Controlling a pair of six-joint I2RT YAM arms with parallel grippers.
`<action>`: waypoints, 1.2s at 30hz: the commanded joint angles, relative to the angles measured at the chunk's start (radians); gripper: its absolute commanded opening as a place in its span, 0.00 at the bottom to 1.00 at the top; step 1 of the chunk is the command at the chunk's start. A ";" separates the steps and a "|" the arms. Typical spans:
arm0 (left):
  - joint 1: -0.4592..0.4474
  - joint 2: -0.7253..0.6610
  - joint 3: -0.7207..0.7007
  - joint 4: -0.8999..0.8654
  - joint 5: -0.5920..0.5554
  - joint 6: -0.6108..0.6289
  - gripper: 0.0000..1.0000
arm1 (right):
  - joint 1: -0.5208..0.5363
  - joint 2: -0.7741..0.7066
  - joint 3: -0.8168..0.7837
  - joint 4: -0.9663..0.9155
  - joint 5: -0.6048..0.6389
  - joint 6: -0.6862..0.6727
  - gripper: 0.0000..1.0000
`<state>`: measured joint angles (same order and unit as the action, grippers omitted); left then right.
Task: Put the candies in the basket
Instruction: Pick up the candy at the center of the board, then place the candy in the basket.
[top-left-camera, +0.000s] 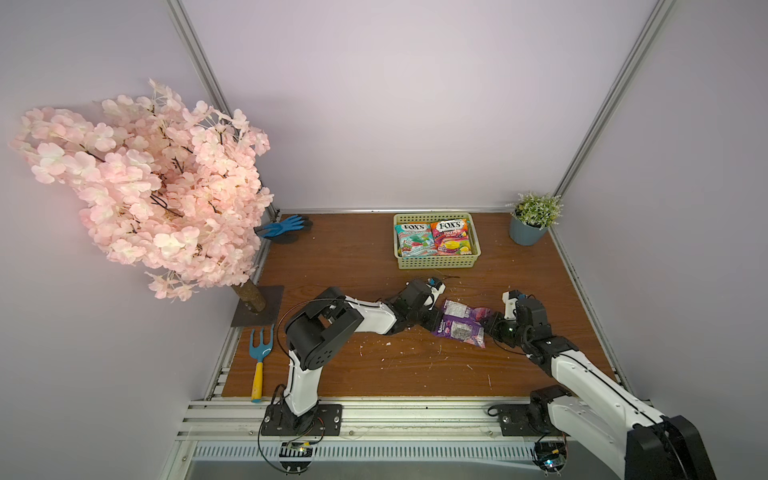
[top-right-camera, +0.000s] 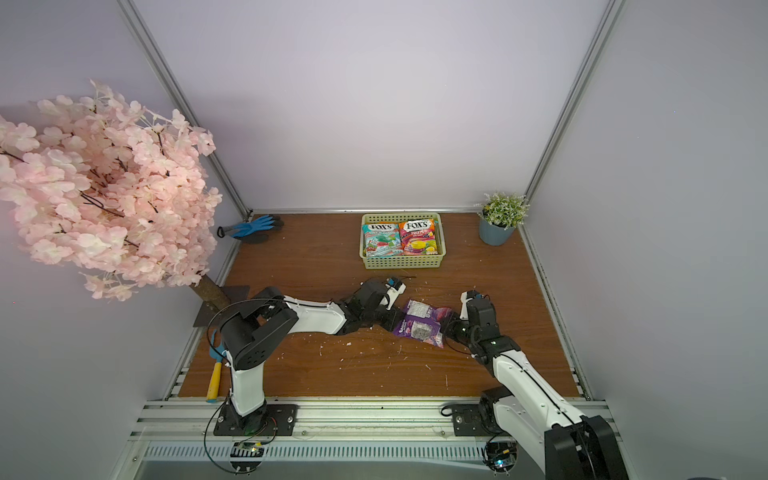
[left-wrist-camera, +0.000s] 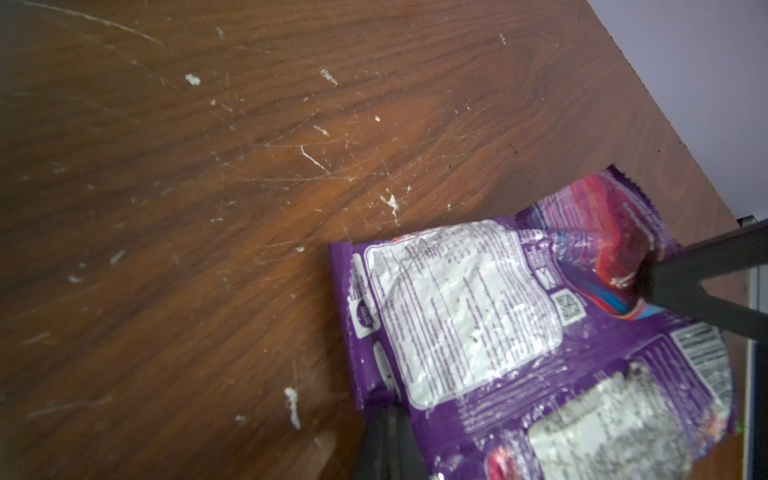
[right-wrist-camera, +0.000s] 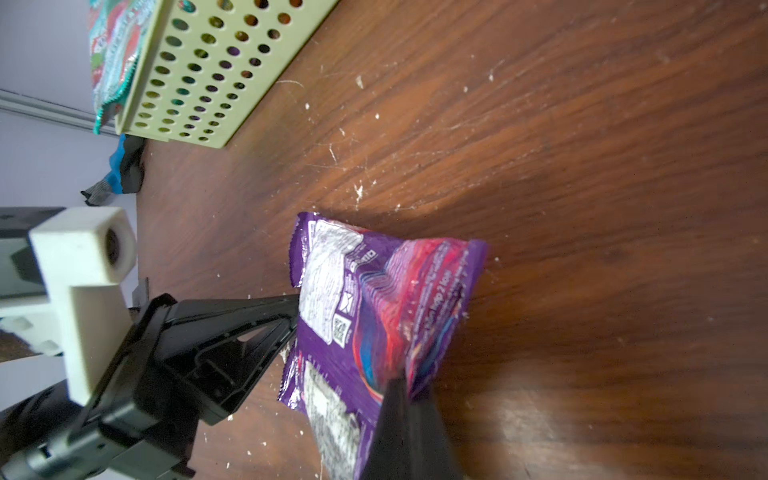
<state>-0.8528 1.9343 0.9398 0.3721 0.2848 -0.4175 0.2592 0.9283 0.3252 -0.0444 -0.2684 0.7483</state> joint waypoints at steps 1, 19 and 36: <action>-0.010 -0.045 -0.037 -0.039 -0.023 -0.018 0.17 | 0.003 -0.020 0.095 0.034 -0.044 -0.089 0.00; 0.333 -0.506 0.052 -0.465 -0.072 -0.039 0.78 | 0.129 0.356 0.957 -0.348 0.185 -0.912 0.00; 0.439 -0.637 0.032 -0.513 -0.094 -0.033 1.00 | 0.128 0.817 1.375 0.037 0.466 -1.641 0.00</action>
<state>-0.4244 1.3041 0.9508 -0.1238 0.1825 -0.4599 0.3866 1.7363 1.6703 -0.1825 0.1089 -0.7578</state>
